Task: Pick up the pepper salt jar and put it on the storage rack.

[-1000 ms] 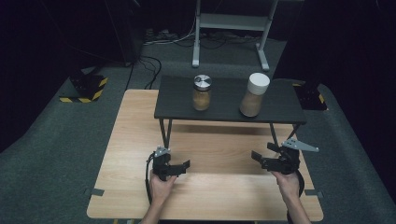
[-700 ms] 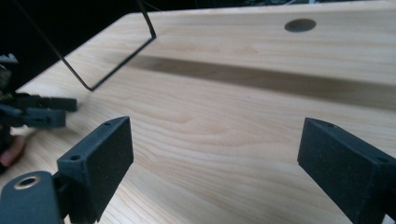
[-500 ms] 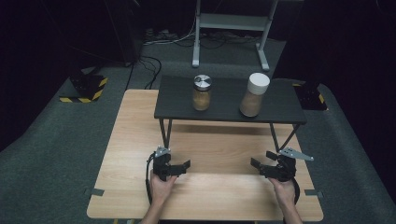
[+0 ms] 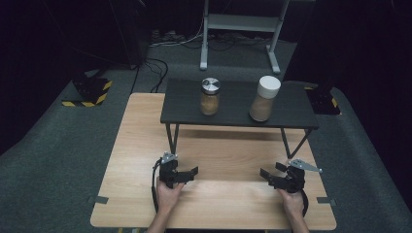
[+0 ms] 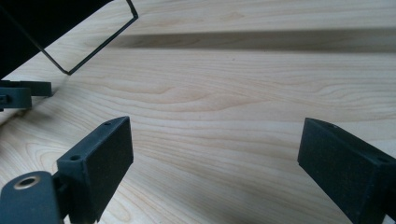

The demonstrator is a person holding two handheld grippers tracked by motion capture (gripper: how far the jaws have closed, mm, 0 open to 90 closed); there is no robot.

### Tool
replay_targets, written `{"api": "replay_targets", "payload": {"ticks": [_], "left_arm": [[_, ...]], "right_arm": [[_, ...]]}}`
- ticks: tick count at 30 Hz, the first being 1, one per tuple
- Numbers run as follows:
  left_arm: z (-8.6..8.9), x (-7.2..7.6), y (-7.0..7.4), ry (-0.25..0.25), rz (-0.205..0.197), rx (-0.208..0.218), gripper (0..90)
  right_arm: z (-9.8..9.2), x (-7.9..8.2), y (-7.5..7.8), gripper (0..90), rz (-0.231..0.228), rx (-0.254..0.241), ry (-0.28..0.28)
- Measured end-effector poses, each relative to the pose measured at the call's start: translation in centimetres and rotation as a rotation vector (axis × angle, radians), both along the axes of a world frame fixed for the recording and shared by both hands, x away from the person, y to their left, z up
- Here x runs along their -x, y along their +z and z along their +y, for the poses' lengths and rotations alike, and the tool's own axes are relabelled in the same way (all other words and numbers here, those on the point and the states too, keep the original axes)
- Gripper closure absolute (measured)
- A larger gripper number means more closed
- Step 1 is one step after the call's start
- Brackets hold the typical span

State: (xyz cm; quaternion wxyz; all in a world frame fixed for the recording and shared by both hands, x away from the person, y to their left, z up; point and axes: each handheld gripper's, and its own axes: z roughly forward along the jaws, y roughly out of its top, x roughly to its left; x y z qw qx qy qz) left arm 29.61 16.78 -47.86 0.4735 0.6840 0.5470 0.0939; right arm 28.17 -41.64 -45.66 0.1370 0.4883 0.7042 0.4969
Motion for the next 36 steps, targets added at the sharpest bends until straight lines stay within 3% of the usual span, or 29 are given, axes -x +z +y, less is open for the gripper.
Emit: {"api": "replay_targets", "payload": {"ticks": [13,20,36], "left_arm": [[0.0,0.0,0.0,0.001,0.001,0.004,0.4],[0.0,0.0,0.0,0.001,-0.001,0.002,0.4],[0.0,0.1,0.0,0.005,-0.001,0.001,0.4]], "right_arm": [[-1.0,-0.2,-2.2,9.6,0.026,-0.075,-0.013],[-0.5,-0.1,-2.2,10.0,0.028,-0.05,-0.025],[-0.4,-0.1,-2.0,8.4,0.065,-0.059,-0.07]]}}
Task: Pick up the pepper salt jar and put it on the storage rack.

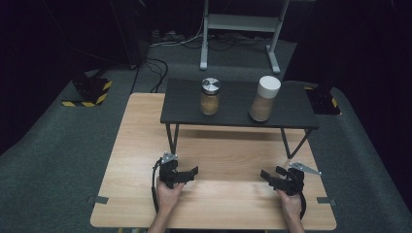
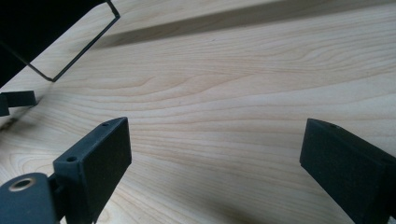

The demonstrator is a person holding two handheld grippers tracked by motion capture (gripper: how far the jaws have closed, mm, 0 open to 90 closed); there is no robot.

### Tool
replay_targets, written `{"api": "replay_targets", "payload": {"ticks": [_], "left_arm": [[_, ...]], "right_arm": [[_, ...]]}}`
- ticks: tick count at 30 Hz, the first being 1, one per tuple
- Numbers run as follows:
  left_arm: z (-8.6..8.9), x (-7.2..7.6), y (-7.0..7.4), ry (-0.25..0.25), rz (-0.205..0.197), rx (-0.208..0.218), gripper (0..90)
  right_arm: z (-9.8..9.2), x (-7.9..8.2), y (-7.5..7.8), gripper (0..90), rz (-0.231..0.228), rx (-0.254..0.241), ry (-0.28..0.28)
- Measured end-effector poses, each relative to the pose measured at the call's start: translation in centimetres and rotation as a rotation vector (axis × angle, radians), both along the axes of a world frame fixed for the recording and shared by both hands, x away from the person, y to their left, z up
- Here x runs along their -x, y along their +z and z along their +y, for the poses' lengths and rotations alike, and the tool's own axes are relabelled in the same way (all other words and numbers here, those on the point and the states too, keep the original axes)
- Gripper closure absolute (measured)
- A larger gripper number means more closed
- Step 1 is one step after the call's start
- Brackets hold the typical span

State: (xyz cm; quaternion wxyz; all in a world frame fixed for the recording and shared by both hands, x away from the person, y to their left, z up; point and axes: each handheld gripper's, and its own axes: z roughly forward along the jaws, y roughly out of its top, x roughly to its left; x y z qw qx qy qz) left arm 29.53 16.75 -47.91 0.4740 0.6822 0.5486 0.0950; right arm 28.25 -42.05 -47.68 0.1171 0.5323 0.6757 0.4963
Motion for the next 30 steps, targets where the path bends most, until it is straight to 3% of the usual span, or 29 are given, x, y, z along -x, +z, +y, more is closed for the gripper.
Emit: {"api": "replay_targets", "payload": {"ticks": [30], "left_arm": [[0.0,0.0,-0.02,-0.001,0.003,0.005,0.5]], "right_arm": [[0.31,-0.55,0.47,8.5,0.04,0.022,0.002]]}}
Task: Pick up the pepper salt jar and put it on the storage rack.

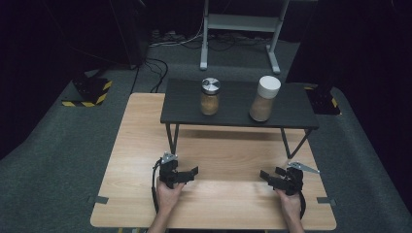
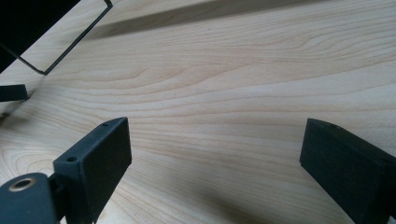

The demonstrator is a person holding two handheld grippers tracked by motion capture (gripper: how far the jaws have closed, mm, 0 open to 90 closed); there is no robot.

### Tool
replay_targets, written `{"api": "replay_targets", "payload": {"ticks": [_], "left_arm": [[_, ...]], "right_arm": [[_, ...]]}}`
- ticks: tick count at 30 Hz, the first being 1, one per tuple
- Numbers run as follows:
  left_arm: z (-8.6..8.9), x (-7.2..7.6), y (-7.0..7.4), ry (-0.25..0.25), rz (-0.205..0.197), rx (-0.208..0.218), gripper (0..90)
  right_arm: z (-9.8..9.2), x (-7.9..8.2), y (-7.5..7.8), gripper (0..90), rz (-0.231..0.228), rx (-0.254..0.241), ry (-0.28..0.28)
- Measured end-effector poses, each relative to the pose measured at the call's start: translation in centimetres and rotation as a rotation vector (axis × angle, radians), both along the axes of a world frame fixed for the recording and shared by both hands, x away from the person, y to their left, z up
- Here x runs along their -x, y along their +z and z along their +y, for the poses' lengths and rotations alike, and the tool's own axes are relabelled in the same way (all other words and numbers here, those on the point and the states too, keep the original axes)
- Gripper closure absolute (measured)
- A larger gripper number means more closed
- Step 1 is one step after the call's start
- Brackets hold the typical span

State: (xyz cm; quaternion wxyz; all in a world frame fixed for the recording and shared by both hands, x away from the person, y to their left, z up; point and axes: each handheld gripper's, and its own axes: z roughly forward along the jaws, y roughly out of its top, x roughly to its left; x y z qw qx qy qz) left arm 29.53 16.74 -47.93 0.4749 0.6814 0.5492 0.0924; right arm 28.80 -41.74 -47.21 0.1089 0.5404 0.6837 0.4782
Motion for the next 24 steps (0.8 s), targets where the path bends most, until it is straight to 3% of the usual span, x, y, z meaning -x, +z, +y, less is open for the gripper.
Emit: {"api": "replay_targets", "payload": {"ticks": [24], "left_arm": [[0.08,-0.01,-0.01,-0.008,0.0,0.002,0.5]], "right_arm": [[0.05,-0.03,0.04,8.5,0.001,0.005,0.002]]}}
